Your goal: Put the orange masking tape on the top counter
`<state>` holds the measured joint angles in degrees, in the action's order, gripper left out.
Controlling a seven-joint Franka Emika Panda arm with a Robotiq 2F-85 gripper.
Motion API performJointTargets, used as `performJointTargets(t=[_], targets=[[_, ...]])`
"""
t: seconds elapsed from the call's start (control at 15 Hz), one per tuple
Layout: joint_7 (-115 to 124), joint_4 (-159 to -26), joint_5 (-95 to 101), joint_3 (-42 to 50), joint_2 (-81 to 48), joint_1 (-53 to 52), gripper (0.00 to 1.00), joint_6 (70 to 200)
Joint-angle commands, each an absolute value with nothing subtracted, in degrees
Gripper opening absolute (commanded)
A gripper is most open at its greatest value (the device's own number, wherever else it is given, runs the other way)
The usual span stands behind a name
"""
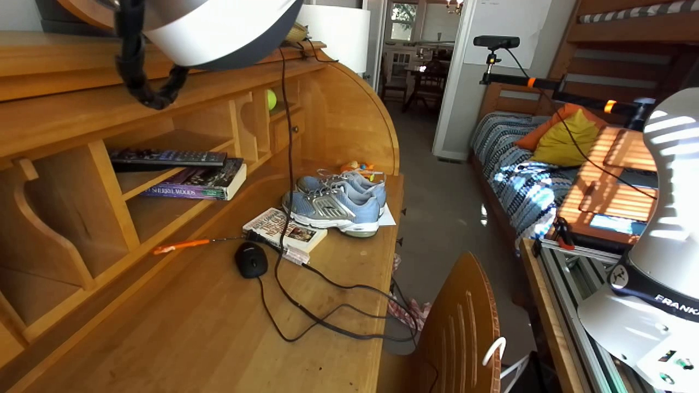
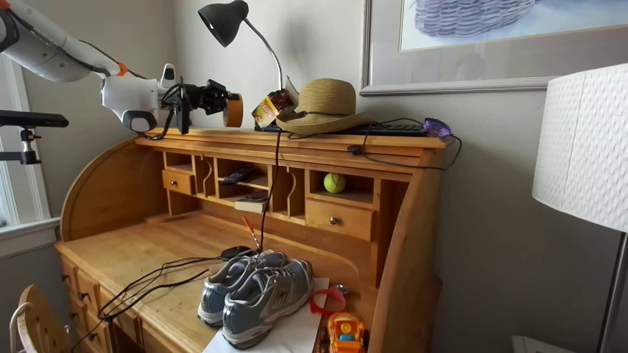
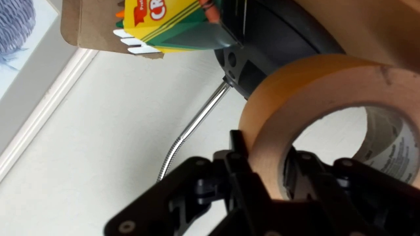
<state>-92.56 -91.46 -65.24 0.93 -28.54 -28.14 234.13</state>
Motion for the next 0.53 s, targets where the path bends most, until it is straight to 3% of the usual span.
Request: performJointTargets(t=[0.0, 0.47], targets=[[-99.8, -86.1, -69.1, 1.4, -30.9, -28.9, 0.07, 234.8], [-107.1, -82.4, -72.6, 0.9, -32.9, -29.1, 0.07, 234.7]])
